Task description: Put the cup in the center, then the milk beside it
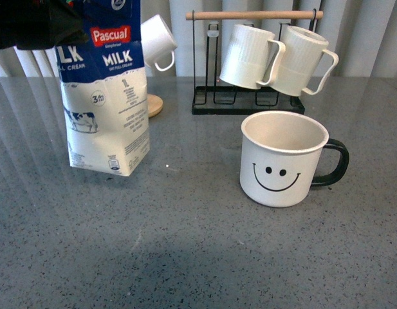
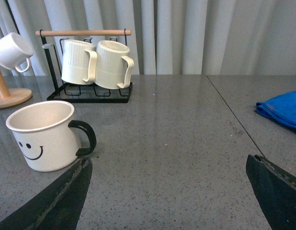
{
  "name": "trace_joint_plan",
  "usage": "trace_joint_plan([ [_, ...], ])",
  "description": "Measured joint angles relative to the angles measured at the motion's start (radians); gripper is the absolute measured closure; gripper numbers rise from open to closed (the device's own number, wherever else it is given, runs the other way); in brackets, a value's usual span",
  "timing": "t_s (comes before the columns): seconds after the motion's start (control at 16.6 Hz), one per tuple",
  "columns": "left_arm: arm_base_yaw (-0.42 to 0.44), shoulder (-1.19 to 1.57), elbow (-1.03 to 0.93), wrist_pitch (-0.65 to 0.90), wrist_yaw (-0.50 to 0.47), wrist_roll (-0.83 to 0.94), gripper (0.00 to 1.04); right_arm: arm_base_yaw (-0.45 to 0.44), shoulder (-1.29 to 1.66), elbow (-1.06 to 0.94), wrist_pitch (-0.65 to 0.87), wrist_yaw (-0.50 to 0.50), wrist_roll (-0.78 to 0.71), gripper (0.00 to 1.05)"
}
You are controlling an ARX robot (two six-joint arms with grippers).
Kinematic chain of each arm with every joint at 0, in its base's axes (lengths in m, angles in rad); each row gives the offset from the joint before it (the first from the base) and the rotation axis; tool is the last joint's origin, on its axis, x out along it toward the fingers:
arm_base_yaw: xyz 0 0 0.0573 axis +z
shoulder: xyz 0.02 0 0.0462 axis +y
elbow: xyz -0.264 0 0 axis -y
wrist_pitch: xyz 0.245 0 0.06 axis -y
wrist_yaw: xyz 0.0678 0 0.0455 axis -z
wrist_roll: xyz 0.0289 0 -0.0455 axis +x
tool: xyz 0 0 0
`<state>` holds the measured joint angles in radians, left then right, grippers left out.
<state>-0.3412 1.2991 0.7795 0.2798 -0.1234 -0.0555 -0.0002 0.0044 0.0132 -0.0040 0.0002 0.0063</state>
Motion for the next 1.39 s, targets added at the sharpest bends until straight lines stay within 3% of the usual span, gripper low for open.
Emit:
trace_joint_plan([
  [0.3,-0.158,-0.021,-0.007,0.077,-0.138,-0.095,1.03,0.0,0.0,0.0,0.0,0.0,0.0,0.07],
  [0.54,-0.235,0.051,-0.028,0.16,-0.215,-0.142,1.03,0.0,0.0,0.0,0.0,0.0,0.0,0.07],
  [1.39,-0.327,0.223,-0.049,0.335,-0.325,-0.206,1.03,0.0,0.0,0.0,0.0,0.0,0.0,0.07],
])
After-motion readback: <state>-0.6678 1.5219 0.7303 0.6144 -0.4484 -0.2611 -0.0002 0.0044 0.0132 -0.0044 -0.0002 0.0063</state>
